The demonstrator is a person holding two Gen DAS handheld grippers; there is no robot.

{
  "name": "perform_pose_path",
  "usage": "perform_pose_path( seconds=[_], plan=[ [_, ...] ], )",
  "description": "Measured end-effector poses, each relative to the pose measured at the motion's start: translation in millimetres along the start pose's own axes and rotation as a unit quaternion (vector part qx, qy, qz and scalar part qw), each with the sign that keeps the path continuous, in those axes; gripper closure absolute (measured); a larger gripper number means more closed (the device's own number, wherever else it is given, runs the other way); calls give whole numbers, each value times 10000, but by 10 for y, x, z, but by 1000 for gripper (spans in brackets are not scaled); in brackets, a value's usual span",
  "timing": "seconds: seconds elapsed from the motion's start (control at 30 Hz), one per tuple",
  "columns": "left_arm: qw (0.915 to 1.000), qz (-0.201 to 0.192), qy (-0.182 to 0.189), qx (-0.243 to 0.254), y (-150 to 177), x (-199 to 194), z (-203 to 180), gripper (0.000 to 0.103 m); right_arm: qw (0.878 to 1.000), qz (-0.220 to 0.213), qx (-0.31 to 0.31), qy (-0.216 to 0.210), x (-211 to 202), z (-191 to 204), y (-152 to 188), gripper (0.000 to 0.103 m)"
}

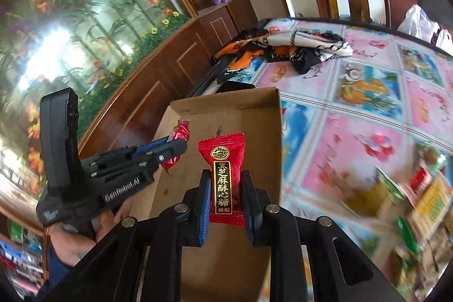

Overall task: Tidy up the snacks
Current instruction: 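Carry both red candies over the open cardboard box with both tools, then open both tools to drop the red candies into the box, then grasp the WEIDAN cracker pack with the right tool while the left grasps the green peas pack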

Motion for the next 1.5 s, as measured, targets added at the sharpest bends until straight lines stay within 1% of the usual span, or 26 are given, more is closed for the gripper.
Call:
perform_pose_path(
  seconds=[0.07, 0.17, 0.3, 0.43, 0.6, 0.8, 0.87, 0.9, 1.03, 1.1, 1.17, 1.2, 1.3, 1.37, 1.5],
  plan=[
    [9999, 115, -30, -35, -26, 138, 29, 84, 9998, 82, 179, 55, 243, -40, -75, 81],
    [9998, 193, -30, -97, -43, 253, 56, 84, 9994, 119, 261, 174, 509, -98, -179, 81],
    [9994, 263, -33, -226, -34, 378, 131, 84, 9987, 211, 380, 272, 782, -161, -249, 81],
    [9990, 299, 30, -319, -13, 431, 178, 84, 9983, 305, 282, 406, 989, -164, -259, 81],
    [9989, 279, 105, -369, -34, 424, 184, 84, 9980, 395, 224, 447, 1162, -175, -240, 81],
    [9984, 292, 156, -462, -28, 430, 224, 84, 9980, 383, 138, 479, 1223, -130, -256, 80],
    [9983, 273, 174, -476, -30, 409, 231, 82, 9979, 377, 168, 490, 1235, -133, -254, 79],
    [9985, 258, 171, -455, -32, 388, 224, 79, 9980, 366, 212, 469, 1224, -137, -255, 79],
    [9990, 126, 148, -395, -63, 242, 170, 73, 9985, 120, 475, 250, 1024, -163, -278, 78],
    [9990, 29, 173, -413, -85, 124, 127, 70, 9981, -93, 606, 79, 821, -183, -284, 78],
    [9989, -119, 204, -410, -107, -31, 45, 65, 9969, -273, 737, -87, 614, -223, -264, 74],
    [9988, -159, 224, -401, -105, -81, 10, 63, 9964, -356, 755, -127, 514, -257, -253, 74],
    [9985, -295, 362, -291, -73, -276, -206, 62, 9938, -582, 887, -336, 158, -408, -171, 70],
    [9981, -340, 481, -192, -28, -368, -385, 60, 9921, -760, 966, -249, -117, -604, -93, 68],
    [9962, -340, 804, 27, 109, -466, -895, 59, 9871, -1030, 1220, -101, -618, -1048, 27, 68]
  ],
)
Point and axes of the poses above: each gripper's, at about its wrist camera, not at the fingertips, and x roughly the way its jaws point, z to its left, y to its underside, the point moved 4 cm from there along x, roughly the way its jaws point, and after that the axes turned 9 degrees about -z, right-handed, at the moved point
